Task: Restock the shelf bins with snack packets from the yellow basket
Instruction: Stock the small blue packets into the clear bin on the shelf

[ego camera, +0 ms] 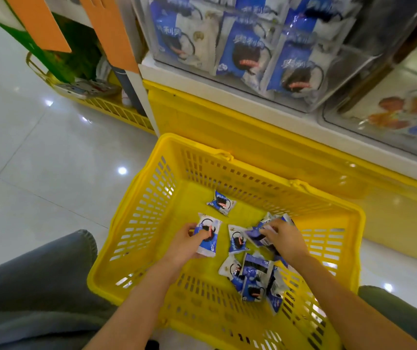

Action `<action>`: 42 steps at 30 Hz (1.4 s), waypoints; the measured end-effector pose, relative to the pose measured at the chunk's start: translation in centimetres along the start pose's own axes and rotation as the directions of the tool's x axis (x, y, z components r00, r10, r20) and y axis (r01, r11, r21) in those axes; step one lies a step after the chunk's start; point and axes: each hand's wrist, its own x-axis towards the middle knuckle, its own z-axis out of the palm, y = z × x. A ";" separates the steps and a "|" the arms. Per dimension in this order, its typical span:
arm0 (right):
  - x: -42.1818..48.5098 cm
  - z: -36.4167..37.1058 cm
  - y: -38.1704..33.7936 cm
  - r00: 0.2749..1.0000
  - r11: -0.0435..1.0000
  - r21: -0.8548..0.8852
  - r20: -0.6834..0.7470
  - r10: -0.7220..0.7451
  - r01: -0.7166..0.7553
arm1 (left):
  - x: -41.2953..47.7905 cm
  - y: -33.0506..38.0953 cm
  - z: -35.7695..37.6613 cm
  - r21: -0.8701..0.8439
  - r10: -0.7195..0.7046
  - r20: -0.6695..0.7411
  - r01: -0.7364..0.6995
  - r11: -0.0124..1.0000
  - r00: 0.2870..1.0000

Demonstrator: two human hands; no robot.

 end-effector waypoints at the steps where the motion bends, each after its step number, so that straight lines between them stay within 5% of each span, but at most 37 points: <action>1: -0.2 -0.8 -1.4 0.999 0.999 0.035 -0.031 -0.040 0.041 | -0.3 0.3 0.2 0.008 -0.022 -0.013 0.022 1.000 1.000; 5: -2.2 -2.9 -7.0 0.945 0.950 0.164 -0.240 -0.222 0.265 | -1.7 1.2 0.9 0.054 -0.049 -0.050 0.052 0.997 0.998; 8: -4.9 -3.8 -10.2 0.816 0.851 0.148 -0.405 -0.412 0.504 | -3.4 2.5 1.0 -0.150 -0.050 0.066 0.060 0.987 0.997; 15: -9.7 -6.5 -12.8 0.456 0.546 -0.208 -0.358 -0.815 0.812 | -7.8 7.1 -0.6 -0.504 0.182 0.272 -0.021 0.864 0.945; 21: -11.3 -10.8 -14.2 0.284 0.376 -0.404 -0.270 -0.920 0.834 | -11.1 10.1 -1.3 -0.528 0.364 0.378 -0.125 0.840 0.851; 23: -12.0 -11.8 -14.9 0.376 0.451 -0.264 -0.289 -0.880 0.853 | -12.0 11.2 -1.3 -0.491 0.456 0.326 -0.264 0.830 0.828; 26: -12.9 -12.9 -16.4 0.640 0.677 0.092 -0.436 -0.632 0.731 | -13.2 13.0 -1.5 -0.390 0.569 0.215 -0.464 0.795 0.794; 29: -12.5 -14.1 -18.2 0.824 0.739 0.381 -0.367 -0.431 0.556 | -14.2 14.5 -1.7 -0.272 0.678 0.162 -0.628 0.729 0.717; 35: -12.1 -17.0 -21.2 0.867 0.698 0.516 -0.257 -0.426 0.496 | -15.1 17.0 -2.4 -0.150 0.810 0.041 -0.798 0.584 0.585; 42: -8.5 -25.3 -25.5 0.813 0.689 0.467 -0.479 -0.330 0.554 | -16.2 24.0 -5.1 -0.259 0.782 0.001 -0.756 0.602 0.623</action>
